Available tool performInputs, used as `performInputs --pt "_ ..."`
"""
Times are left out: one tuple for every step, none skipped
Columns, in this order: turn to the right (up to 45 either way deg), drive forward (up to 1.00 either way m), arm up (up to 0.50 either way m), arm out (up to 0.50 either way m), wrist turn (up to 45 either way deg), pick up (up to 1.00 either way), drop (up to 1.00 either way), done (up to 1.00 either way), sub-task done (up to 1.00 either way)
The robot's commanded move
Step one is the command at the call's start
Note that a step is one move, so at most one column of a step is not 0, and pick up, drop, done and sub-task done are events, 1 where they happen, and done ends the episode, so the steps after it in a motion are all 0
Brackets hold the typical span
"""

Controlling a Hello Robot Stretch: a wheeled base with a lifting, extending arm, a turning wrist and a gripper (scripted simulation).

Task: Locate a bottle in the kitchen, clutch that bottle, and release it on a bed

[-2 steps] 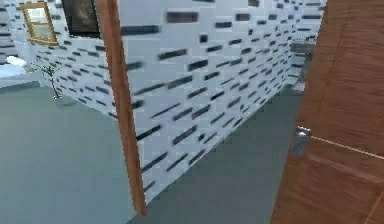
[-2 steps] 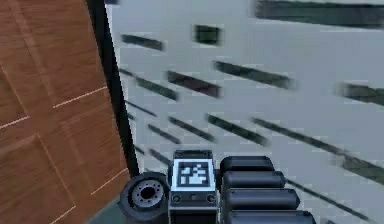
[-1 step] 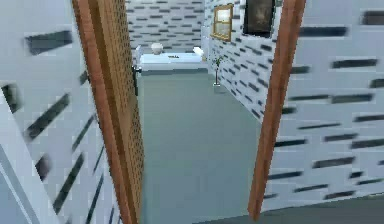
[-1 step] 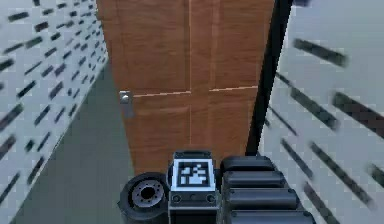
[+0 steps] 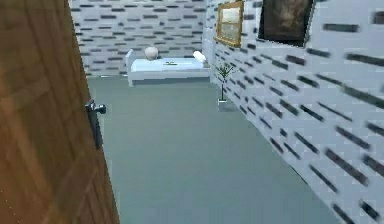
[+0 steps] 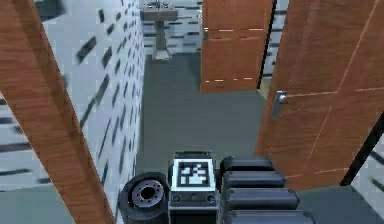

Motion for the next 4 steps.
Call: performInputs --pt "-3.0 0.0 0.0 0.0 0.0 0.0 0.0 0.0 0.0" --pt "0.0 1.0 0.0 0.0 0.0 0.0 0.0 0.0 0.0" --pt "0.0 1.0 0.0 0.0 0.0 0.0 0.0 0.0 0.0" --pt "0.0 1.0 0.0 0.0 0.0 0.0 0.0 0.0 0.0"
